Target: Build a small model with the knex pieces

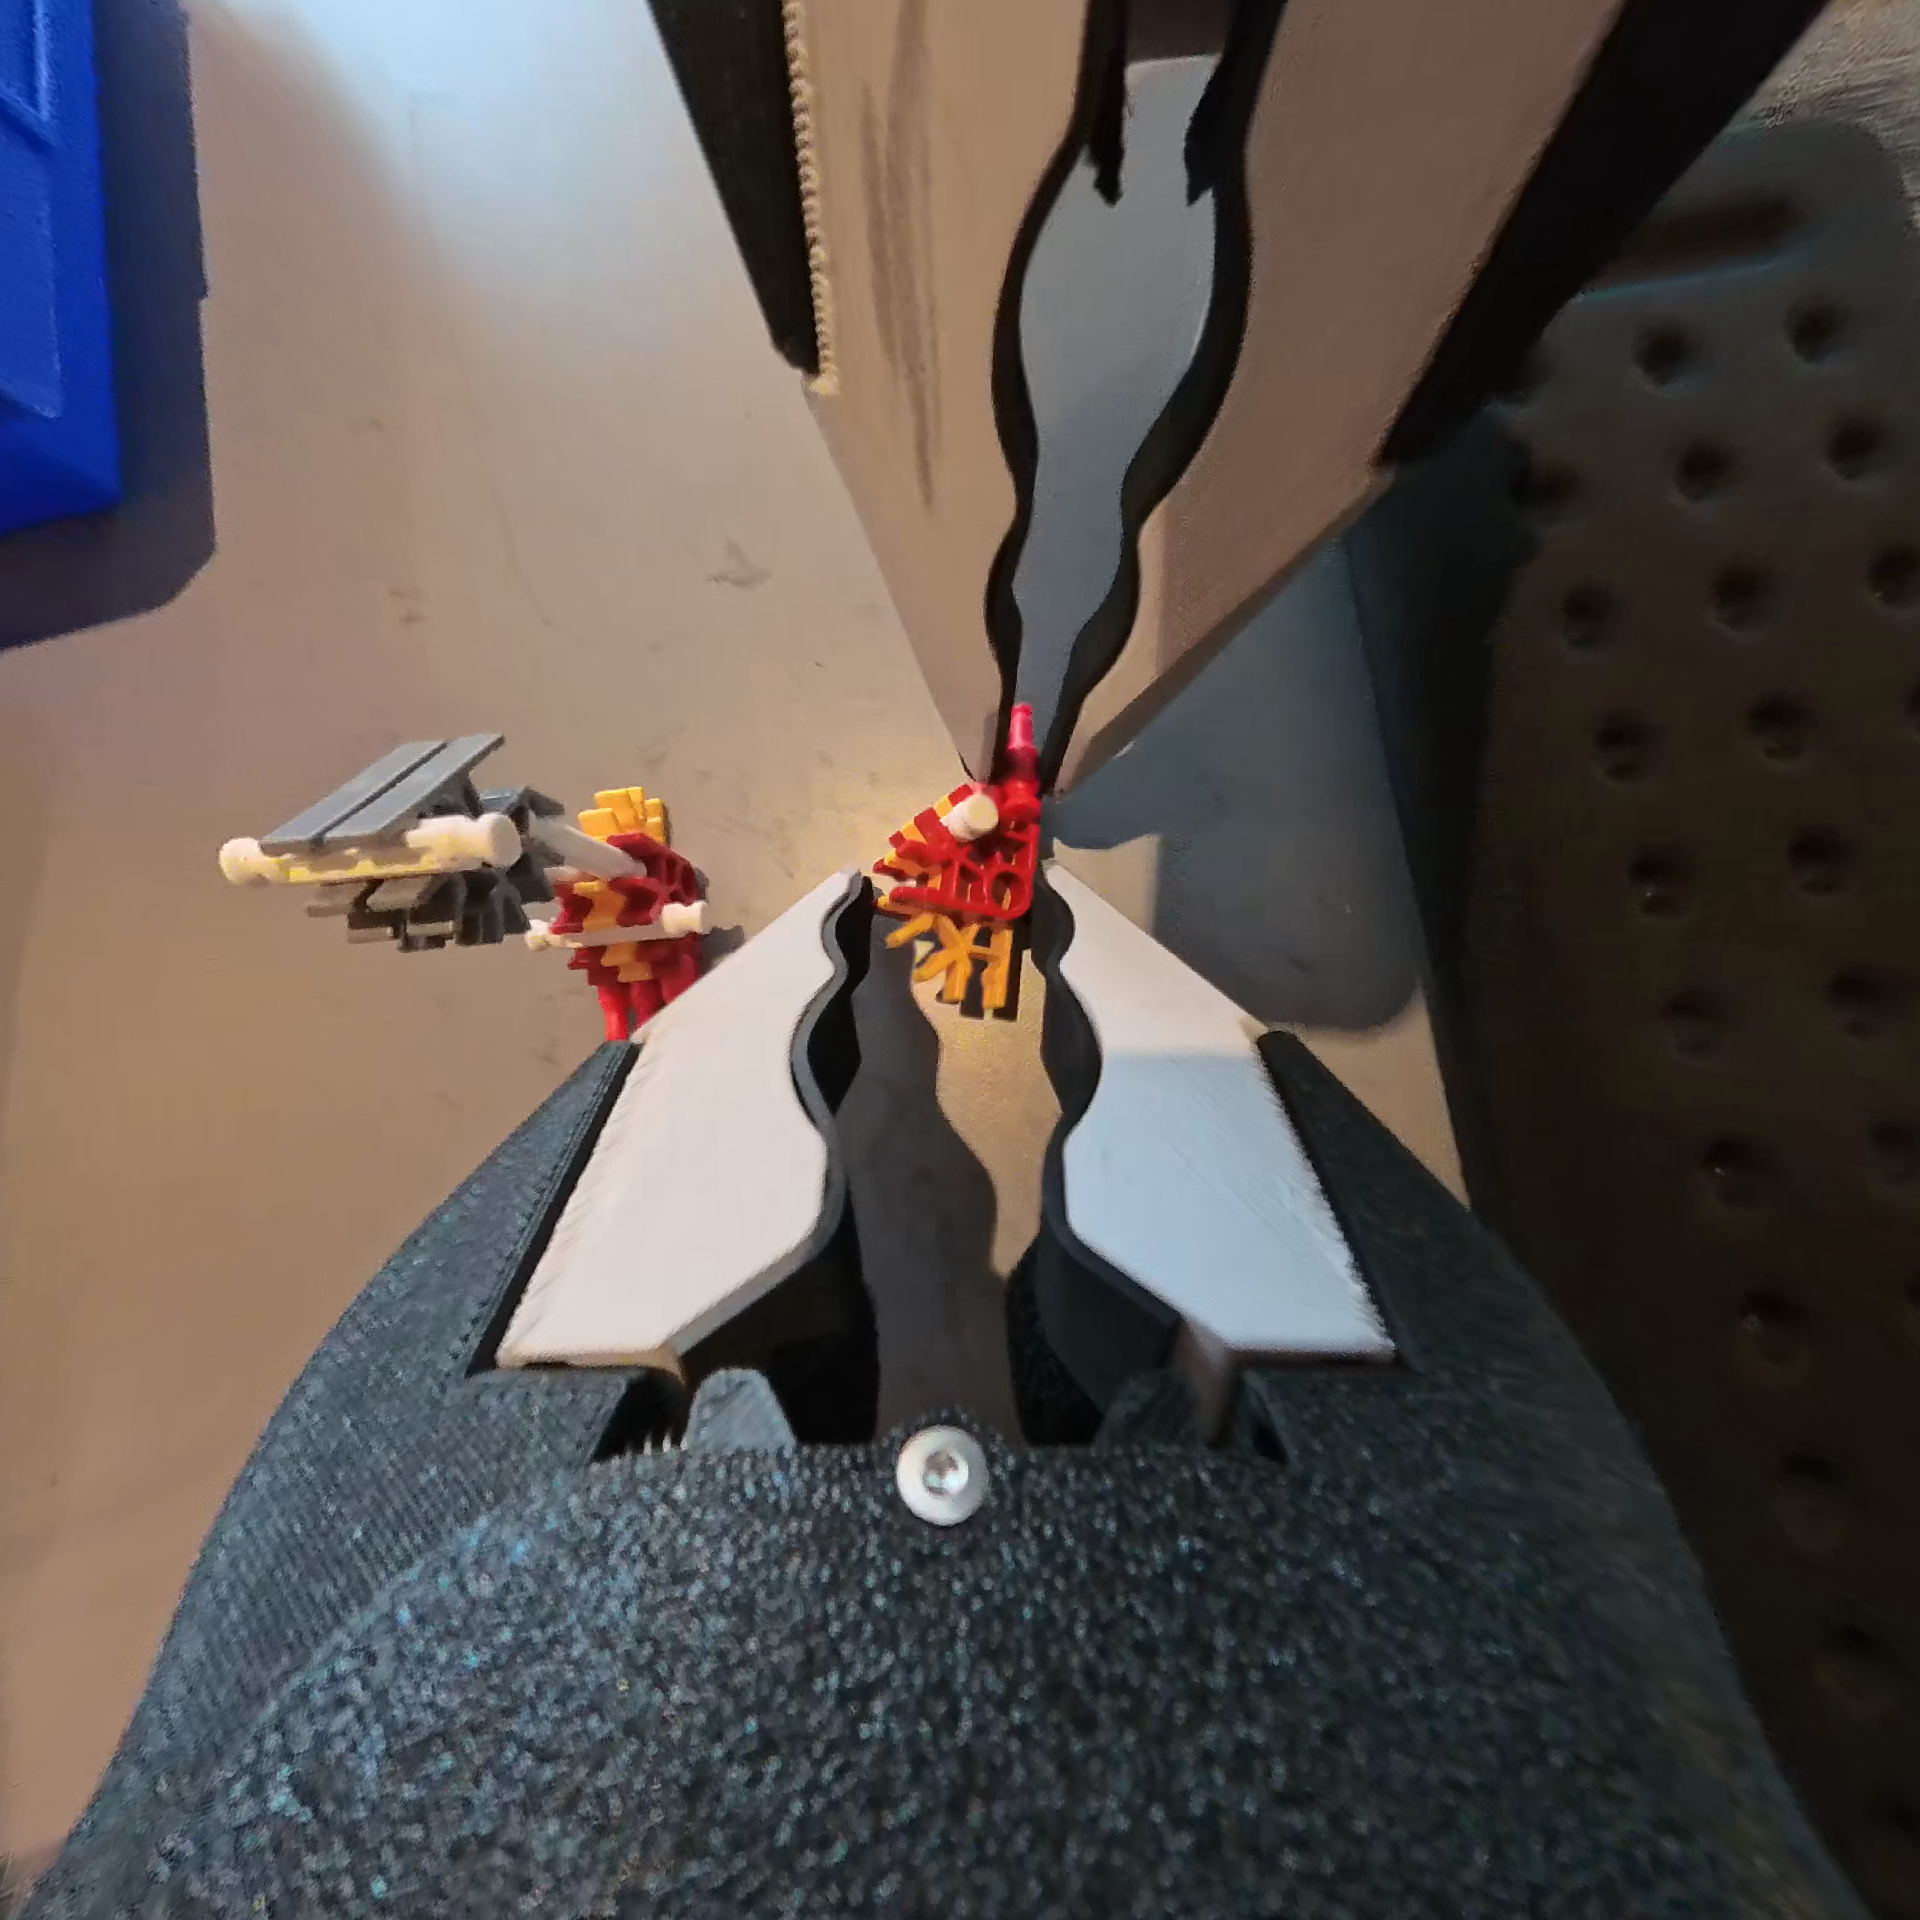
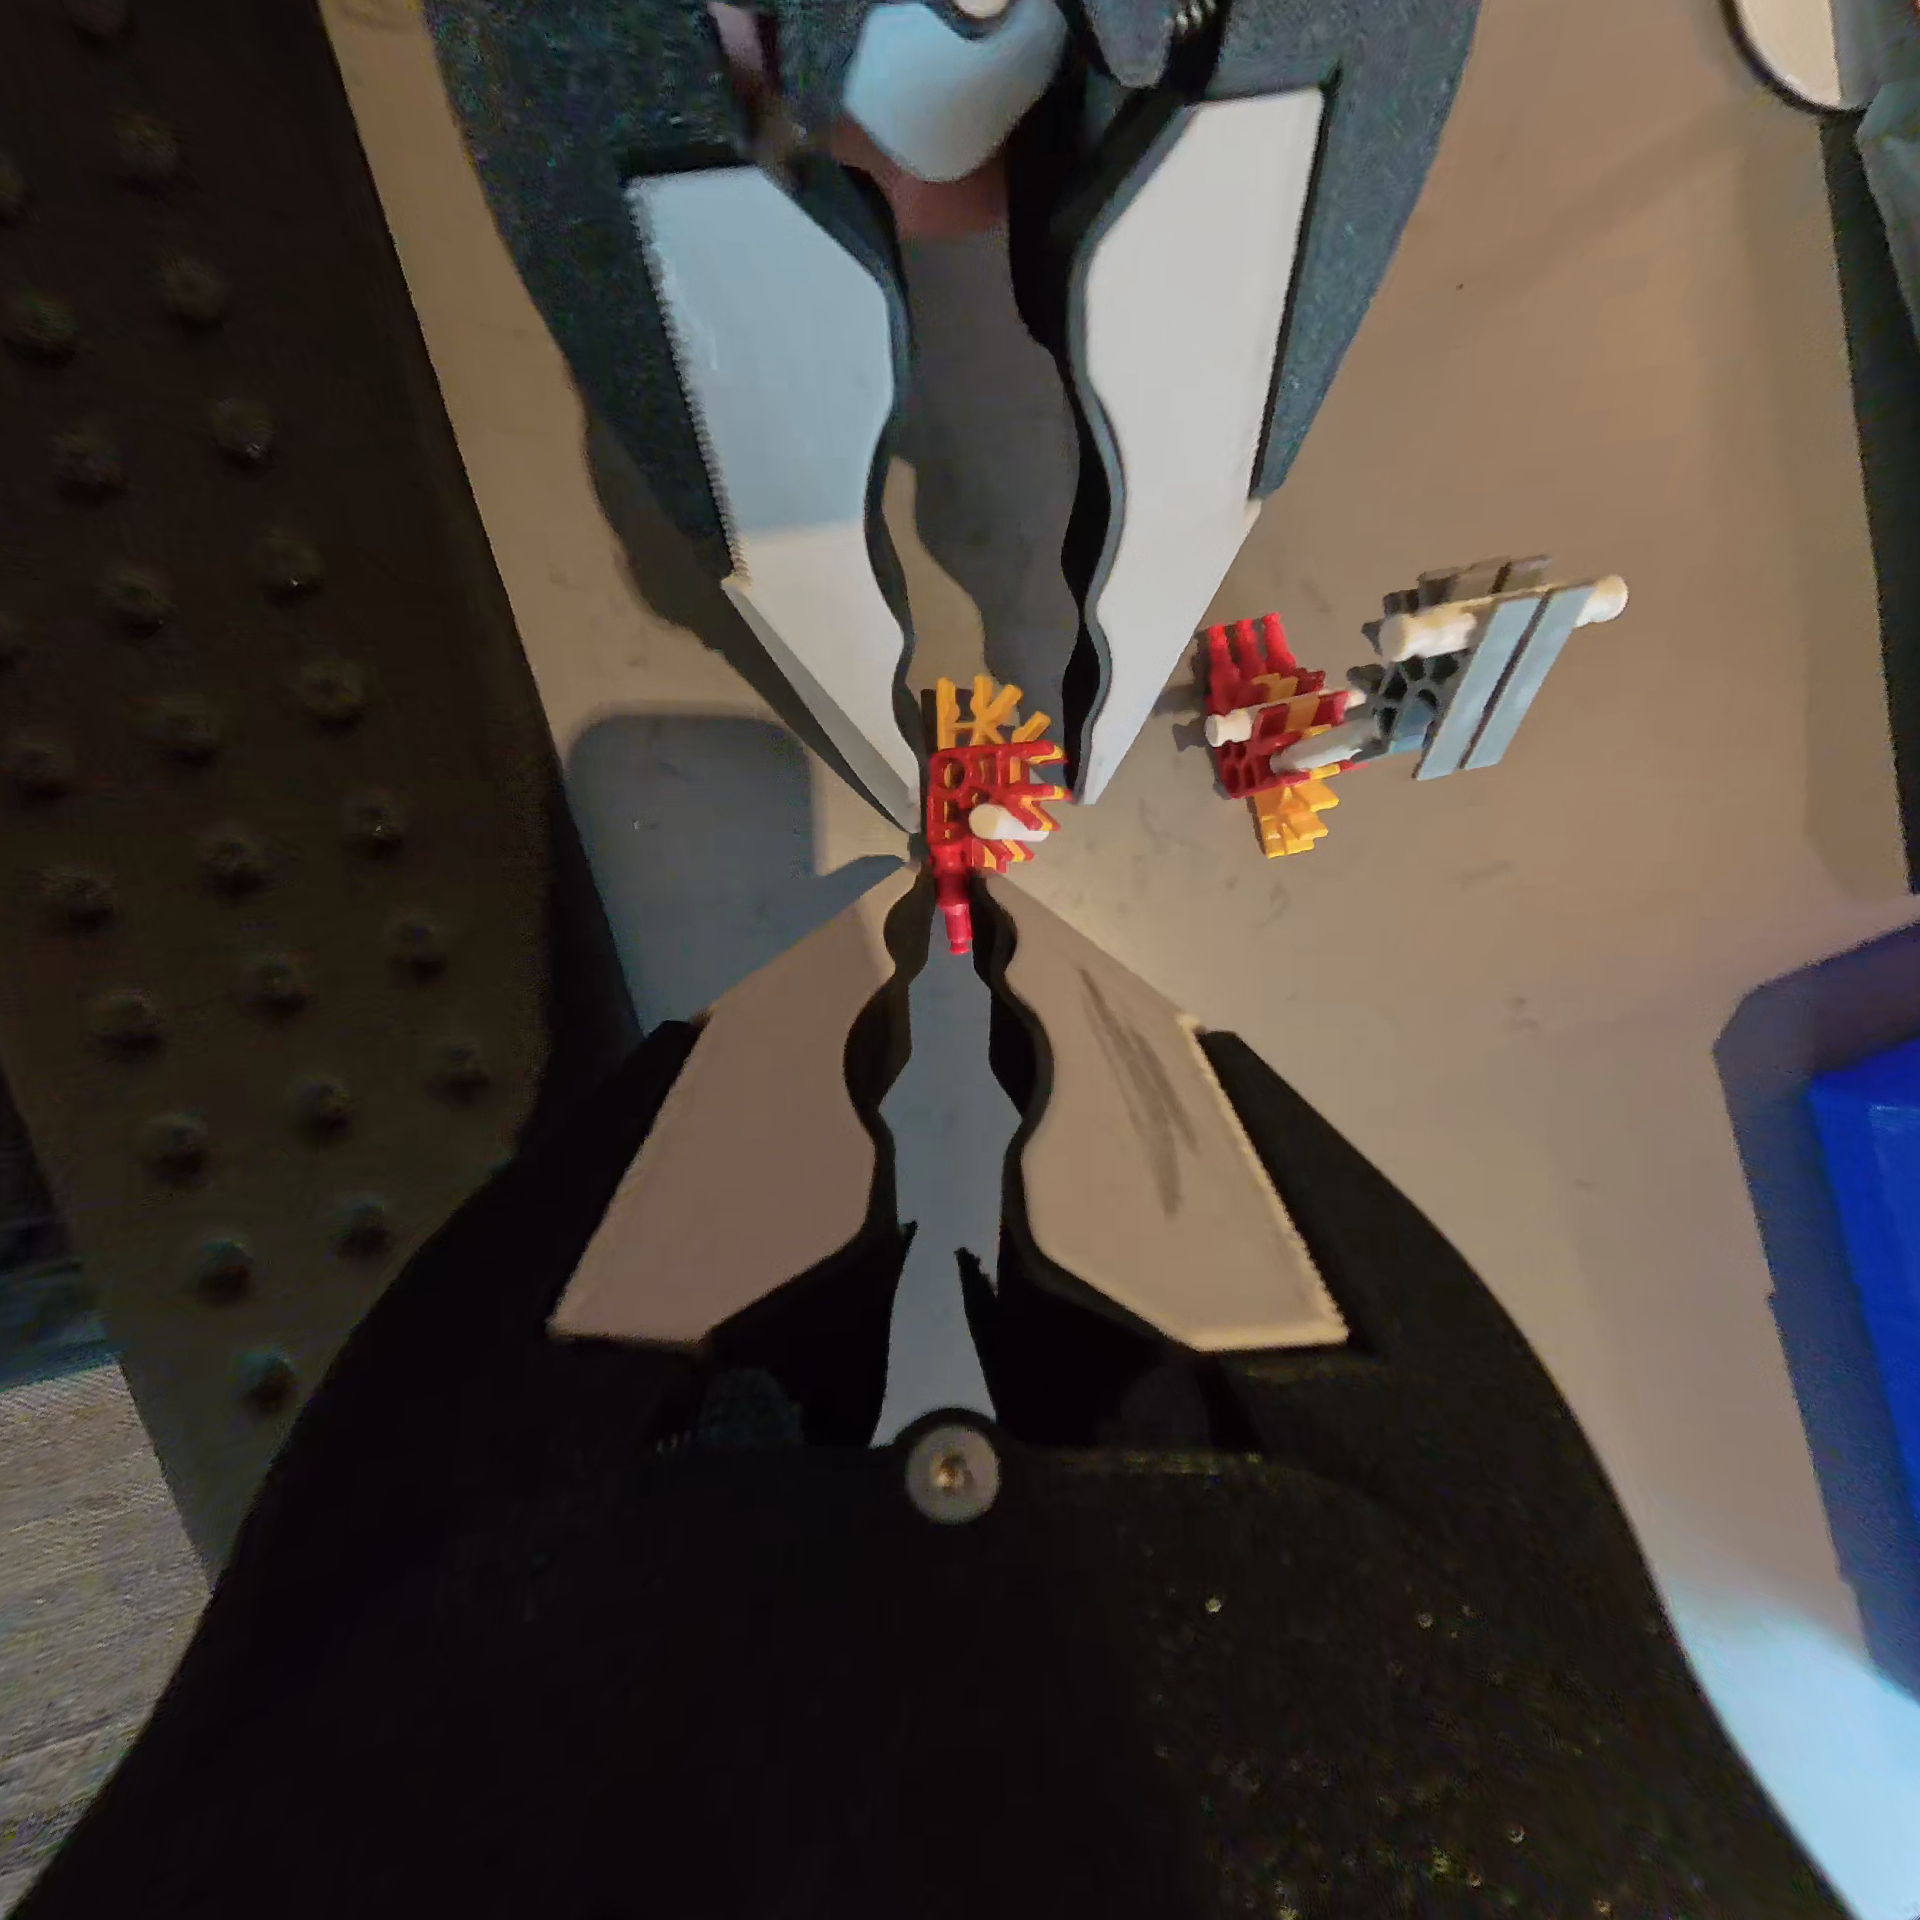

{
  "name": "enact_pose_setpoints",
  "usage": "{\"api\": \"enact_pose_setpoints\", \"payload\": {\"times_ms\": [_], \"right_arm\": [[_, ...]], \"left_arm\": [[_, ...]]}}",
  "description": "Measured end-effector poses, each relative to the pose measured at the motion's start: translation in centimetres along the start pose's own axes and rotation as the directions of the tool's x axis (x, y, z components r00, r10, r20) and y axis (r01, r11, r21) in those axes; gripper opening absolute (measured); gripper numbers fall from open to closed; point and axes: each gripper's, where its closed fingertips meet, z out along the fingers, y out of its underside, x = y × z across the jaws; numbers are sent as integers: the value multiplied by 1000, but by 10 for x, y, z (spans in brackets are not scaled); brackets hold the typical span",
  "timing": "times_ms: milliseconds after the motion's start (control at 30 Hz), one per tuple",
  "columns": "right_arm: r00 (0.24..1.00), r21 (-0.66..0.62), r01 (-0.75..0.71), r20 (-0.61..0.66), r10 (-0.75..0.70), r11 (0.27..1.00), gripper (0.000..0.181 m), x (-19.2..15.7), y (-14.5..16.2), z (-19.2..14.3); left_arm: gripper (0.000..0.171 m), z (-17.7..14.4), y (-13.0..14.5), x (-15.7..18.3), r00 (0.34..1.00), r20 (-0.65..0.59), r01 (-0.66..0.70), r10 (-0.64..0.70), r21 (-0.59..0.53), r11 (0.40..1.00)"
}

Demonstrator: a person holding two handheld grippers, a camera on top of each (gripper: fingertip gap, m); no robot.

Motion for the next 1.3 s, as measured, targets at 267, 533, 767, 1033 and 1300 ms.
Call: {"api": "enact_pose_setpoints", "payload": {"times_ms": [267,533,767,1033,1300], "right_arm": [[999,-49,-48,22,49,998,6,1,4,0],[970,-46,-181,156,186,982,7,3,5,1],[939,-66,-249,229,258,966,7,6,6,2],[830,-70,-361,430,355,930,9,10,6,3],[778,-133,-366,500,381,921,13,10,8,6]], "left_arm": [[29,0,-5,-4,987,110,-112,116,-40,993],[28,1,-7,-6,974,161,-154,161,-56,986],[26,3,-9,-7,979,155,-132,133,-21,991],[24,5,-8,-9,988,126,-97,94,17,995],[24,6,-9,-10,988,126,-89,84,29,996]]}}
